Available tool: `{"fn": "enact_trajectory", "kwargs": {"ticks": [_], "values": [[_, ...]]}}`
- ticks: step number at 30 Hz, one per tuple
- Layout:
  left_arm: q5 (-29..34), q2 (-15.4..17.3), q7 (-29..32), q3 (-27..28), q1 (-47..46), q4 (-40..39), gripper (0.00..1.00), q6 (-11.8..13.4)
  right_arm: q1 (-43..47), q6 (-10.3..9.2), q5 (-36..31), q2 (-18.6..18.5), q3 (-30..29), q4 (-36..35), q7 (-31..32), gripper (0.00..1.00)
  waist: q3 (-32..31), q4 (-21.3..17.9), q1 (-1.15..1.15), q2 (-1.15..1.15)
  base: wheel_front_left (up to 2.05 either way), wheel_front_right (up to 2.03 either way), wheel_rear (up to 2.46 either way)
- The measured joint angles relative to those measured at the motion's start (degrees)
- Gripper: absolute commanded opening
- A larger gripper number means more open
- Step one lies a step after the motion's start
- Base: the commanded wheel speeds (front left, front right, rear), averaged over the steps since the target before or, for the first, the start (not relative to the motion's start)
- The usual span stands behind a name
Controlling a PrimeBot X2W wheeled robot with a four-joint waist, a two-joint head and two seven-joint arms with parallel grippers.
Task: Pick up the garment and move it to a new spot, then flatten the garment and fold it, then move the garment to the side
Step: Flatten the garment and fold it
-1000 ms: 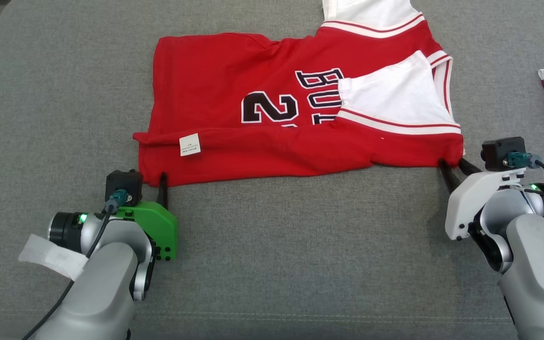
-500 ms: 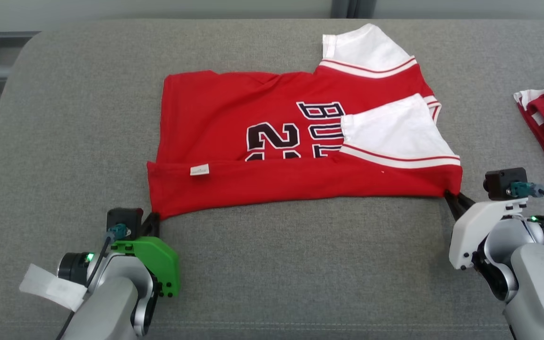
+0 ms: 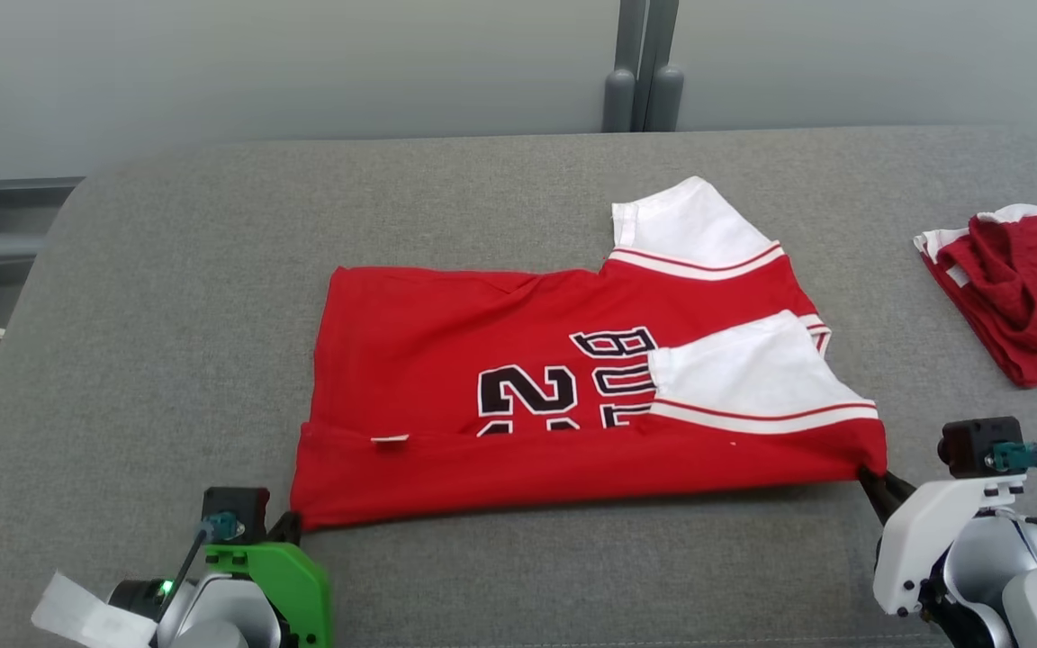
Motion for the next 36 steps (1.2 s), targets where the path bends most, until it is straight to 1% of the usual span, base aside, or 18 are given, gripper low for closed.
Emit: {"fn": "enact_trajectory", "kwargs": {"ticks": [6, 9, 12, 18, 23, 24, 25, 26, 27, 28, 31, 36], "values": [[-0.91, 2.25, 2.46, 0.22, 4.58, -5.67, 0.0, 2.56, 4.74, -0.01, -0.91, 2.47, -2.03, -4.04, 1.52, 0.0, -1.04, -1.01, 0.0, 0.0, 0.0, 0.0, 0.0], [-1.09, 3.37, 3.23, 0.4, 6.15, -8.56, 0.0, 3.91, 6.2, 0.0, -1.27, 3.46, -2.48, -5.1, 1.89, 0.0, -0.97, -1.26, 0.0, 0.0, 0.0, 0.0, 0.0], [-1.31, 4.47, 3.58, 0.54, 7.59, -10.84, 0.0, 4.72, 6.87, 0.0, -1.85, 4.28, -2.85, -5.57, 2.16, 0.0, -0.72, -1.33, 0.0, 0.0, 0.0, 0.0, 0.0], [-1.76, 5.55, 4.05, 0.6, 9.16, -12.68, 0.0, 5.28, 9.01, -0.01, -1.92, 5.8, -3.61, -6.56, 2.66, 0.0, -0.52, -1.2, 0.0, 0.0, 0.0, 0.0, 0.0], [-1.86, 5.82, 3.03, 0.48, 9.69, -12.69, 0.0, 4.92, 10.74, -0.01, -2.16, 6.41, -3.53, -7.47, 2.86, 0.0, -0.42, -1.12, 0.0, 0.0, 0.0, 0.0, 0.0], [-1.82, 5.83, 2.47, 0.48, 9.69, -12.69, 0.03, 4.92, 11.02, -0.01, -2.15, 6.47, -3.33, -7.69, 2.85, 0.0, -0.38, -1.11, 0.0, 0.0, 0.0, 0.0, 0.0], [-1.76, 5.83, 2.09, 0.47, 9.7, -12.66, 0.35, 4.87, 11.16, -0.01, -2.05, 6.49, -2.83, -7.81, 2.86, 0.0, -0.33, -1.1, 0.0, 0.0, 0.0, 0.0, 0.0], [-1.71, 5.81, 1.55, 0.48, 9.71, -12.59, 0.72, 4.79, 11.29, -0.03, -1.78, 6.45, -2.11, -8.01, 2.9, 0.09, -0.29, -1.09, 0.0, 0.0, 0.0, 0.0, 0.0], [-1.7, 5.72, 0.85, 0.56, 9.72, -12.43, 1.0, 4.65, 11.45, -0.03, -1.55, 6.44, -1.37, -8.28, 2.8, 0.66, -0.27, -1.09, 0.0, 0.0, 0.0, 0.0, 0.0], [-1.7, 5.55, -0.04, 0.69, 9.73, -12.28, 1.0, 4.63, 11.64, -0.03, -1.41, 6.45, -1.1, -8.55, 2.4, 1.0, -0.25, -1.08, 0.0, 0.0, 0.0, 0.0, 0.0], [-1.72, 4.54, -3.02, 1.38, 9.99, -11.82, 1.0, 4.61, 12.01, -0.03, -1.11, 6.22, -0.75, -8.61, 0.55, 1.0, -0.3, -1.0, 0.0, 0.0, 0.0, 0.0, 0.0], [-2.25, 2.96, -9.73, 3.47, 10.95, -11.45, 1.0, 5.01, 12.13, -0.03, -2.42, 6.5, -2.32, -8.49, -4.34, 1.0, -0.99, -0.49, 0.0, 0.0, 0.0, 0.0, 0.0]]}}
